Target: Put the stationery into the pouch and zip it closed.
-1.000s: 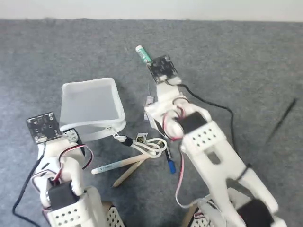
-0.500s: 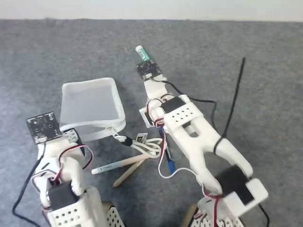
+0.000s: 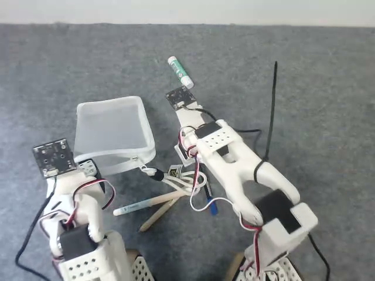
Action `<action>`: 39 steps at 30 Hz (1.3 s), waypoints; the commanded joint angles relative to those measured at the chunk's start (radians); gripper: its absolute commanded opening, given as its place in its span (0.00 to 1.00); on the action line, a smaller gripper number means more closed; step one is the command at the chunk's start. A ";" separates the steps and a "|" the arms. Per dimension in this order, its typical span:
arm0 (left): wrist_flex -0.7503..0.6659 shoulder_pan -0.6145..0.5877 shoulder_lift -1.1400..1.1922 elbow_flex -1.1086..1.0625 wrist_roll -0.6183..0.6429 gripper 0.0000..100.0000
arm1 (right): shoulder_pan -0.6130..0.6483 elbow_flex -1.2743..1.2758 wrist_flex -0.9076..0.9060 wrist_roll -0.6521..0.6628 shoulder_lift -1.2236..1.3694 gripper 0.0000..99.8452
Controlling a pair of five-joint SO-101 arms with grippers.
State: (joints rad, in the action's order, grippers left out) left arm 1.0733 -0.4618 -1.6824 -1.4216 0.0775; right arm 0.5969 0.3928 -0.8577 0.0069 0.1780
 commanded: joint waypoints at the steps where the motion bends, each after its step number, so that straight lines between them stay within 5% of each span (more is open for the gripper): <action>1: 0.000 -0.003 -0.020 0.081 0.008 0.01 | -0.008 -0.086 -0.016 0.038 0.028 0.20; 6: 0.000 -0.003 -0.020 0.081 0.006 0.01 | -0.008 -0.120 -0.019 0.041 0.094 0.20; 18: 0.000 -0.003 -0.020 0.079 0.006 0.01 | -0.008 -0.163 -0.097 0.041 0.096 0.01; 33: -0.014 -0.002 -0.020 0.065 0.006 0.01 | -0.008 -0.212 -0.257 0.032 0.001 0.01; 39: -0.015 0.000 -0.020 0.061 0.006 0.01 | -0.008 -0.209 -0.321 -0.077 -0.128 0.01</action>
State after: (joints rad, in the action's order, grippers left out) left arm 1.0733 -0.4618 -1.6824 -1.4216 0.0775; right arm 0.5938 0.2409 -1.1477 -0.0345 0.1611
